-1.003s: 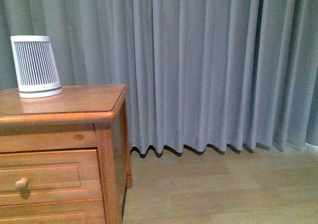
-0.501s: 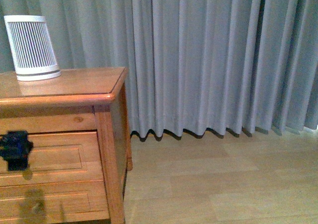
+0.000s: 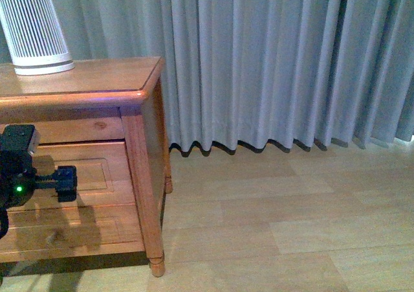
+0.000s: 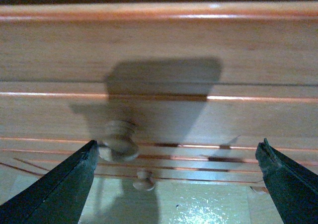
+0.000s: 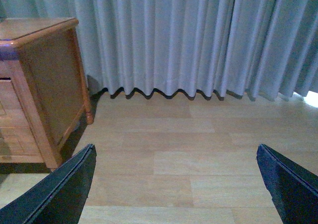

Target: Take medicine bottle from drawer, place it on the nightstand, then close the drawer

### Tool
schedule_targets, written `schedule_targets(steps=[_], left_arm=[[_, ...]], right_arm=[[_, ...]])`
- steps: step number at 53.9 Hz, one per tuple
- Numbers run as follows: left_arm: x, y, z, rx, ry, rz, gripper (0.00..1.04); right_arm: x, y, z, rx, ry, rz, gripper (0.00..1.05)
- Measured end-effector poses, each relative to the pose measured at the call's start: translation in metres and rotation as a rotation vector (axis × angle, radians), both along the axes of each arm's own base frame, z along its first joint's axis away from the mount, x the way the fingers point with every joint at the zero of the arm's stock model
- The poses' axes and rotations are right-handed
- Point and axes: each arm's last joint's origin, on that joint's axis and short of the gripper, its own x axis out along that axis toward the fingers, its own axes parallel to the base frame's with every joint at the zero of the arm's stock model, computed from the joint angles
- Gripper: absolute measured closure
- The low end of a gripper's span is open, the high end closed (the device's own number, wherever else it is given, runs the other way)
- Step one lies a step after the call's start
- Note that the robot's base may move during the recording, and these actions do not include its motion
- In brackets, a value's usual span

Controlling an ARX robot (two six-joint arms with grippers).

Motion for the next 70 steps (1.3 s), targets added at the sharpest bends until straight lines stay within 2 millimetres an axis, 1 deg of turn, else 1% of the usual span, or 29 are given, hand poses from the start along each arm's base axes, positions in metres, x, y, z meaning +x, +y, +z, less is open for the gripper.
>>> schedule_targets(steps=[11,26,43,44,48,49,54,60,63,70], left_arm=[[0.004,0.012,-0.001,-0.005,-0.010,-0.013,0.07],[0.006,0.017,-0.012,-0.028,-0.006,-0.065,0.07],[0.009,0.024,-0.016,-0.026,-0.011,-0.054,0.07],[0.010,0.025,-0.016,-0.023,-0.011,-0.052,0.09],[0.010,0.028,-0.017,-0.019,-0.010,-0.045,0.27],[0.010,0.028,-0.017,-0.018,-0.010,-0.046,0.28],[0.010,0.029,-0.017,-0.011,-0.015,-0.046,0.52],[0.010,0.033,-0.016,0.006,-0.026,-0.043,0.75],[0.010,0.033,-0.016,0.010,-0.029,-0.043,0.79],[0.008,0.032,-0.017,0.024,-0.044,-0.047,0.79]], right_arm=[[0.000,0.000,0.000,0.000,0.000,0.000,0.07],[0.000,0.000,0.000,0.000,0.000,0.000,0.07],[0.000,0.000,0.000,0.000,0.000,0.000,0.07],[0.000,0.000,0.000,0.000,0.000,0.000,0.07],[0.000,0.000,0.000,0.000,0.000,0.000,0.07],[0.000,0.000,0.000,0.000,0.000,0.000,0.07],[0.000,0.000,0.000,0.000,0.000,0.000,0.07],[0.000,0.000,0.000,0.000,0.001,0.000,0.07],[0.000,0.000,0.000,0.000,0.000,0.000,0.07],[0.000,0.000,0.000,0.000,0.000,0.000,0.07]])
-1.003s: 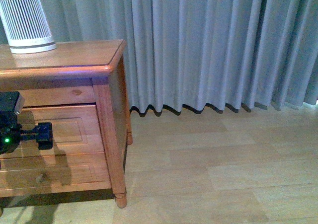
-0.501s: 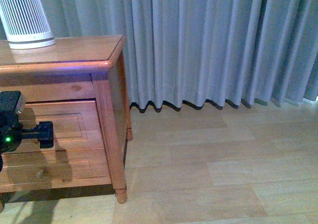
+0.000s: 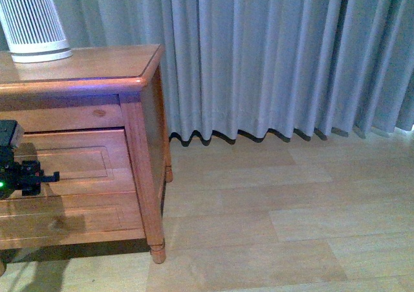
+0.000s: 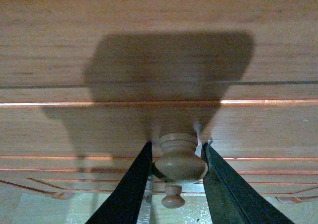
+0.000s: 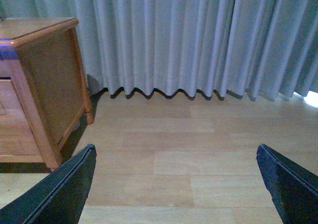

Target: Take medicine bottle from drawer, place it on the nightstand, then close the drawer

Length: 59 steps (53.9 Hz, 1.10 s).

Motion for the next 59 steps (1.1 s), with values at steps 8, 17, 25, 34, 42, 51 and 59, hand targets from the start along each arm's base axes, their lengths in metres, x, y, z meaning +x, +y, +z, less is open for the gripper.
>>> schedule_targets(steps=[8,17,25,34,42,51,59], left_arm=[[-0.010,-0.002,-0.004,0.006,-0.021,-0.011,0.80],[-0.039,-0.005,-0.007,0.003,-0.019,-0.023,0.80],[-0.068,-0.004,-0.010,-0.004,-0.016,-0.030,0.80],[-0.105,-0.001,-0.014,-0.012,-0.011,-0.034,0.80],[-0.140,0.000,-0.020,-0.019,0.001,-0.033,0.80],[-0.172,-0.002,-0.025,-0.020,0.013,-0.033,0.80],[-0.189,-0.001,-0.029,-0.017,0.020,-0.031,0.80]], right_arm=[[0.000,0.000,0.000,0.000,0.000,0.000,0.07],[0.000,0.000,0.000,0.000,0.000,0.000,0.07],[0.000,0.000,0.000,0.000,0.000,0.000,0.07],[0.000,0.000,0.000,0.000,0.000,0.000,0.07],[0.000,0.000,0.000,0.000,0.000,0.000,0.07],[0.000,0.000,0.000,0.000,0.000,0.000,0.07],[0.000,0.000,0.000,0.000,0.000,0.000,0.07]])
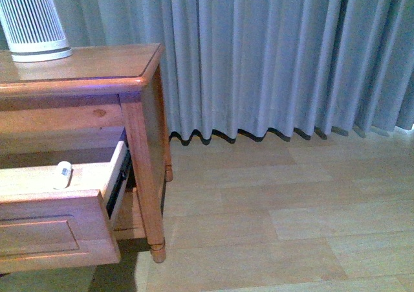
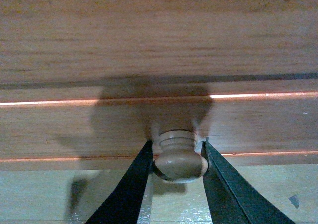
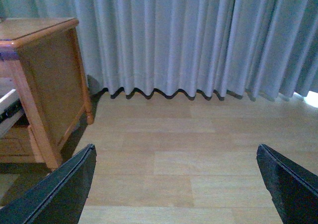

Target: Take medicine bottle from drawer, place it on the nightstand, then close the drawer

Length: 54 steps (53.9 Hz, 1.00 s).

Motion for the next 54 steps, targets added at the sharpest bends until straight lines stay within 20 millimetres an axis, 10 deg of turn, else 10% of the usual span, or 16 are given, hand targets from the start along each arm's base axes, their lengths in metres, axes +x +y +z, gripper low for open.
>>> schedule_targets(steps=[28,54], left_arm=[[-0.068,0.009,-0.009,-0.053,0.148,0.083,0.06],[-0.115,-0.057,0.157,-0.108,-0.184,-0.017,0.15]], right_arm=[[0.000,0.000,0.000,0.000,0.000,0.000,0.07],[0.000,0.000,0.000,0.000,0.000,0.000,0.07]])
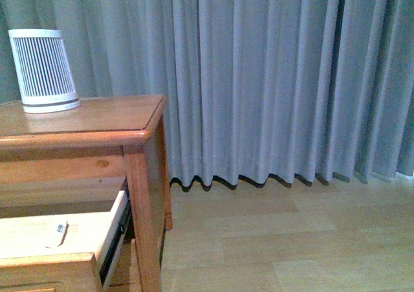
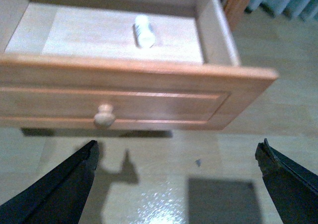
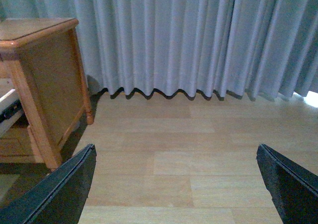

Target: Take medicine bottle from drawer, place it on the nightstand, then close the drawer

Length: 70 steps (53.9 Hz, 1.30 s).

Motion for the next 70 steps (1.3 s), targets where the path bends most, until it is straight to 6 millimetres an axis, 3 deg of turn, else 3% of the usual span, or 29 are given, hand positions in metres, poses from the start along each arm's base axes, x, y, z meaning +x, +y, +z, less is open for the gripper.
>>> schedule_targets(steps=[7,26,54,58,62,70], left_arm=[[-0.028,-0.022,0.026,0.048,-0.246,0.030,0.38],[-0.044,-0.024,0.004,0.049,-0.243,0.039,1.02],[-0.056,-0.024,-0.013,0.049,-0.253,0.045,1.02],[-0.057,-0.024,-0.014,0.049,-0.252,0.045,1.02],[-0.060,-0.024,-0.014,0.049,-0.247,0.045,1.02],[-0.068,-0.024,-0.017,0.049,-0.245,0.041,1.02]], right_arm=[[0.000,0.000,0.000,0.000,0.000,0.000,0.07],[0.000,0.000,0.000,0.000,0.000,-0.004,0.07],[0.000,0.000,0.000,0.000,0.000,0.004,0.07],[0.001,0.000,-0.001,0.050,0.145,0.117,0.07],[0.010,0.001,0.014,0.163,0.310,0.215,0.07],[0.048,0.008,0.074,0.143,0.257,0.227,0.07]])
